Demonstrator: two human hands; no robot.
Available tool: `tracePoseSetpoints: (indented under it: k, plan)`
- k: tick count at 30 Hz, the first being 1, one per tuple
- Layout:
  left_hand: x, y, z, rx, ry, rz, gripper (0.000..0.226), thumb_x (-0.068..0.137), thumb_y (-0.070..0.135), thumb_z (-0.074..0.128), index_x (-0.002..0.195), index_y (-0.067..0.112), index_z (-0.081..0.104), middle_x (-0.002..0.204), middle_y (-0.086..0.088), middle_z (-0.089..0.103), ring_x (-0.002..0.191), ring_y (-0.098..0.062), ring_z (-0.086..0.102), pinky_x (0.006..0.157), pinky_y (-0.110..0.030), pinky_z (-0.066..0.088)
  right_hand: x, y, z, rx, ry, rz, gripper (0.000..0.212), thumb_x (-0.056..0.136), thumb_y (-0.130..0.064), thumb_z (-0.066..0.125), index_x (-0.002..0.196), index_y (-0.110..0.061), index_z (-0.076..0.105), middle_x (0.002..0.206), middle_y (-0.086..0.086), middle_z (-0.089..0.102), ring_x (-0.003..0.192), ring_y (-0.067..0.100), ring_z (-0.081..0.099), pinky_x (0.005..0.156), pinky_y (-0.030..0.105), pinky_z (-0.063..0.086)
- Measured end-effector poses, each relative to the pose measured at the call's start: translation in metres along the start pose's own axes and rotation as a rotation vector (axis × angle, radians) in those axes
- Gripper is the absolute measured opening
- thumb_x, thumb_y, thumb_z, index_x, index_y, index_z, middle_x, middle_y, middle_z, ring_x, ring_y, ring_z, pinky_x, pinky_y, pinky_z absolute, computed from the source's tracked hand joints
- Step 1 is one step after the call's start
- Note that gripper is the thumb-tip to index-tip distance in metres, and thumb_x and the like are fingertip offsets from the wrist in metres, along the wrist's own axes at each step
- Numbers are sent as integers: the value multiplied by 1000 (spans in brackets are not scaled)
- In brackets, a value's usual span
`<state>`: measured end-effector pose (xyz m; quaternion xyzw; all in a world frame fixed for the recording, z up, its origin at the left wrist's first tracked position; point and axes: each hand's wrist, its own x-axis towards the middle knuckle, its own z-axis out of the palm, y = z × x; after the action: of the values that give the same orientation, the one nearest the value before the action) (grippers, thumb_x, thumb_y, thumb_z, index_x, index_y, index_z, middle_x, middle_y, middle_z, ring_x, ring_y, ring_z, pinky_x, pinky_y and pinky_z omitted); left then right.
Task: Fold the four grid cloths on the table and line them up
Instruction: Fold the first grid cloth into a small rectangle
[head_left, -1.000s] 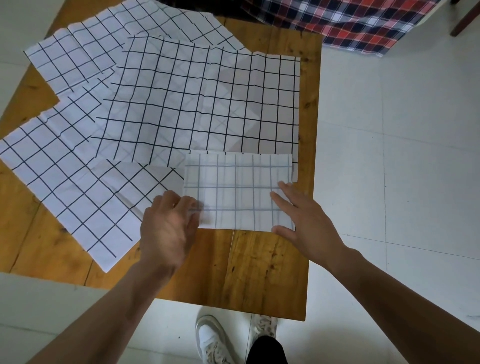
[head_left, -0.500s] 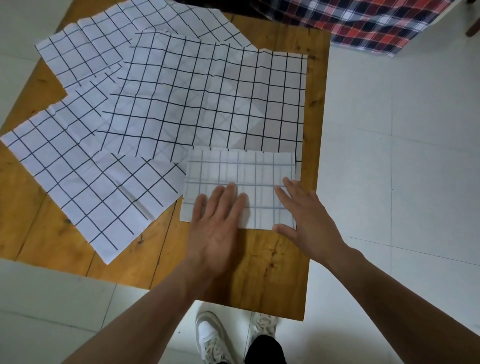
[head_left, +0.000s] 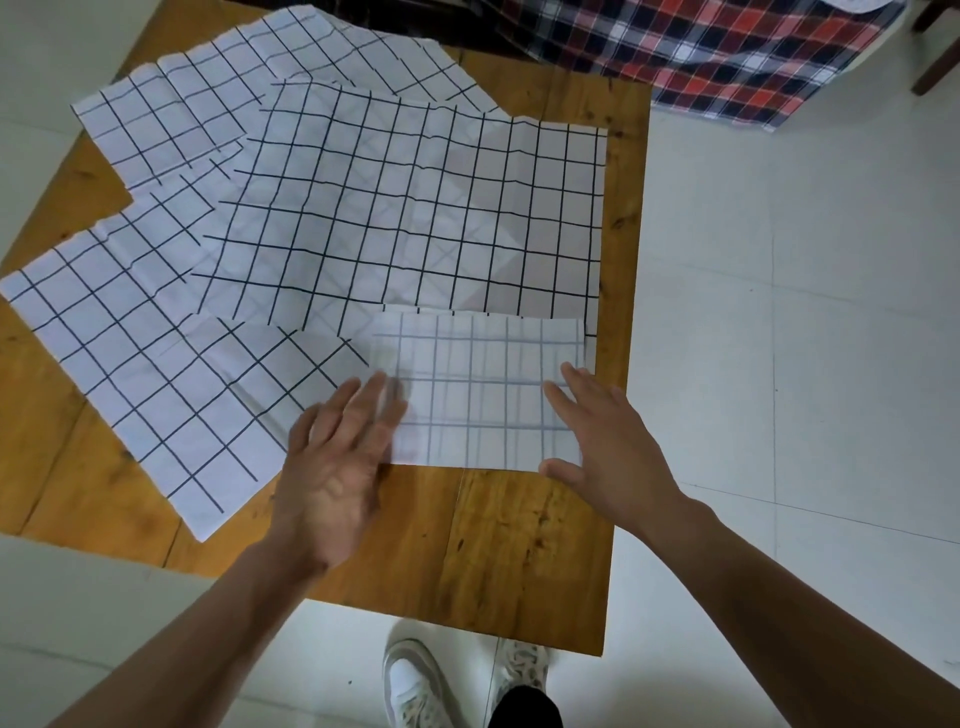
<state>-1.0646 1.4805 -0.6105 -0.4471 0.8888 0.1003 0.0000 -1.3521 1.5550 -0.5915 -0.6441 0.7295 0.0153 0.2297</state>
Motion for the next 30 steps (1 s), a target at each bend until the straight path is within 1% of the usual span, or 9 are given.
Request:
tracePoseSetpoints:
  k: [2, 4, 6, 10, 14, 17, 21, 25, 30]
  plan:
    - [10, 11, -2, 8, -25, 49, 83, 71, 9, 72, 147, 21, 42, 159, -7, 34, 147, -29, 27, 113, -44, 23, 4, 0, -4, -7, -23, -15, 92, 88, -55, 60, 156, -26, 6, 163, -5, -6, 150, 14, -6, 111, 27, -7]
    - [21, 22, -3, -19, -42, 66, 65, 84, 18, 69, 144, 23, 44, 157, -2, 38, 146, -25, 30, 112, -43, 29, 9, 1, -7, -25, -55, -18, 100, 86, -56, 63, 156, -23, 0, 163, -4, -11, 149, 14, -10, 112, 29, -7]
    - [31, 28, -2, -54, -65, 51, 45, 100, 31, 46, 145, 27, 42, 158, 2, 38, 147, -20, 29, 113, -42, 33, 14, 2, -10, -45, -77, -15, 107, 82, -59, 65, 156, -21, -4, 162, -3, -15, 149, 15, -12, 112, 30, -7]
    - [38, 23, -2, -92, -126, 53, 47, 103, 42, 23, 147, 31, 39, 159, 6, 33, 148, -17, 26, 113, -41, 33, 24, 8, -14, -91, -116, 7, 125, 73, -69, 67, 154, -17, -13, 160, 0, -24, 148, 18, -18, 113, 35, -9]
    - [34, 10, -9, -96, -158, 136, 51, 97, 40, 48, 146, 29, 44, 159, 5, 35, 148, -18, 29, 113, -43, 35, 35, 11, -17, -171, -154, 50, 142, 62, -79, 66, 149, -14, -25, 156, 4, -34, 144, 23, -29, 119, 46, -7]
    - [32, -2, -17, -120, -183, 145, 59, 86, 40, 69, 141, 31, 50, 156, 6, 39, 145, -18, 33, 112, -43, 34, 38, 11, -19, -173, -161, 58, 146, 60, -80, 67, 148, -13, -27, 155, 5, -35, 142, 24, -32, 118, 47, -10]
    - [31, -4, -24, -34, -227, 204, 68, 74, 43, 81, 134, 27, 54, 148, -4, 50, 136, -26, 45, 103, -48, 46, 31, 3, -22, -151, -118, 14, 136, 66, -72, 71, 152, -14, -17, 159, 6, -28, 144, 25, -28, 120, 44, -8]
    - [38, 6, -32, 113, -279, 207, 74, 64, 48, 84, 129, 25, 58, 141, -9, 55, 128, -32, 54, 98, -48, 49, 16, -20, -19, -48, -45, -129, 105, 82, -53, 69, 156, -21, 1, 163, -1, -12, 148, 17, -16, 121, 36, 0]
    - [46, 26, -42, 222, -381, 155, 76, 87, 53, 55, 150, 30, 19, 158, -2, 14, 146, -27, 18, 117, -42, 19, 11, -44, -1, 82, 0, -68, 84, 92, -47, 60, 155, -25, 10, 163, -7, -2, 150, 11, -3, 117, 28, 9]
